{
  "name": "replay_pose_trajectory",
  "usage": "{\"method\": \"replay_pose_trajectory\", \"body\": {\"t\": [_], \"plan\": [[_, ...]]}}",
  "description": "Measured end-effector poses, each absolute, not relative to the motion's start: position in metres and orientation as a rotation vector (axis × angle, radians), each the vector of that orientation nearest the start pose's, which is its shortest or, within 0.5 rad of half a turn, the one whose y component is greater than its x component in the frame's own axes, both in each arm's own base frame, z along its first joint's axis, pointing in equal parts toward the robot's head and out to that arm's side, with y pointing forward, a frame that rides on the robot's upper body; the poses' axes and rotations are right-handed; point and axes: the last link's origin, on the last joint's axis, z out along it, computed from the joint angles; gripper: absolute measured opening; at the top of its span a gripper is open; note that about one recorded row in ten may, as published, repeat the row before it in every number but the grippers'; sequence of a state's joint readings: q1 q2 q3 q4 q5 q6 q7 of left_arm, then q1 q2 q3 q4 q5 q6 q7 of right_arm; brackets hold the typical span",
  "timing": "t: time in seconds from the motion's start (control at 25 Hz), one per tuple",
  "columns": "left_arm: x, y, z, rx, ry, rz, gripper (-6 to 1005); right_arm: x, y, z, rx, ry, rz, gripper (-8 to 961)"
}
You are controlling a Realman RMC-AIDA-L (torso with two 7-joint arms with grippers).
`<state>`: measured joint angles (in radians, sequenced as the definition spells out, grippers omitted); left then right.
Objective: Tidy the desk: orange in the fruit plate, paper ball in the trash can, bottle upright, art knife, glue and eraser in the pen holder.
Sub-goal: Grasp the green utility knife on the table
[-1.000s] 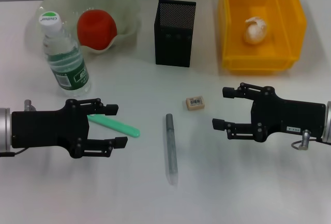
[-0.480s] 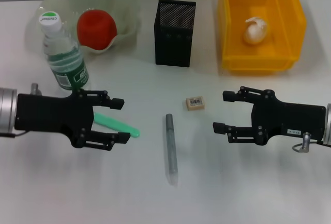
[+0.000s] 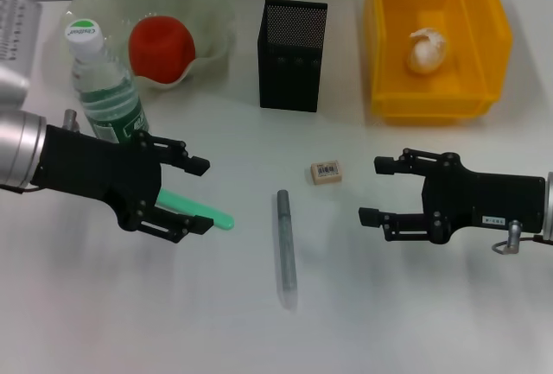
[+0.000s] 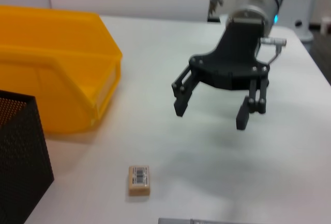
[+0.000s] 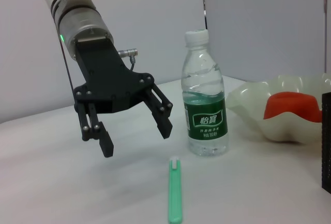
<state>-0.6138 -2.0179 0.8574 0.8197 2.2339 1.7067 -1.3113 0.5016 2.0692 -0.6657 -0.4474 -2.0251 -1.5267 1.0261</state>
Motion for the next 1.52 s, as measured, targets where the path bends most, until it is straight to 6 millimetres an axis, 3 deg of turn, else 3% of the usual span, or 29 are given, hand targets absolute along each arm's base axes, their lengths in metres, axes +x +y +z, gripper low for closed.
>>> {"method": "replay_pose_trajectory", "body": {"t": [0.36, 0.64, 1.04, 1.52], "plan": [[-0.223, 0.35, 0.016, -3.104, 0.061, -0.015, 778, 0.284, 0.302, -0.034, -2.768, 0.438, 0.686, 823], [-0.204, 0.362, 0.008, -3.126, 0.266, 0.238, 777, 0.282, 0.305, -0.035, -2.759, 0.462, 0.69, 823], [-0.198, 0.373, 0.003, -3.056, 0.465, 0.526, 775, 0.284, 0.307, -0.041, -2.733, 0.518, 0.678, 823], [-0.2, 0.376, -0.01, -3.004, 0.625, 0.752, 773, 0.287, 0.309, -0.049, -2.717, 0.55, 0.645, 823]]}}
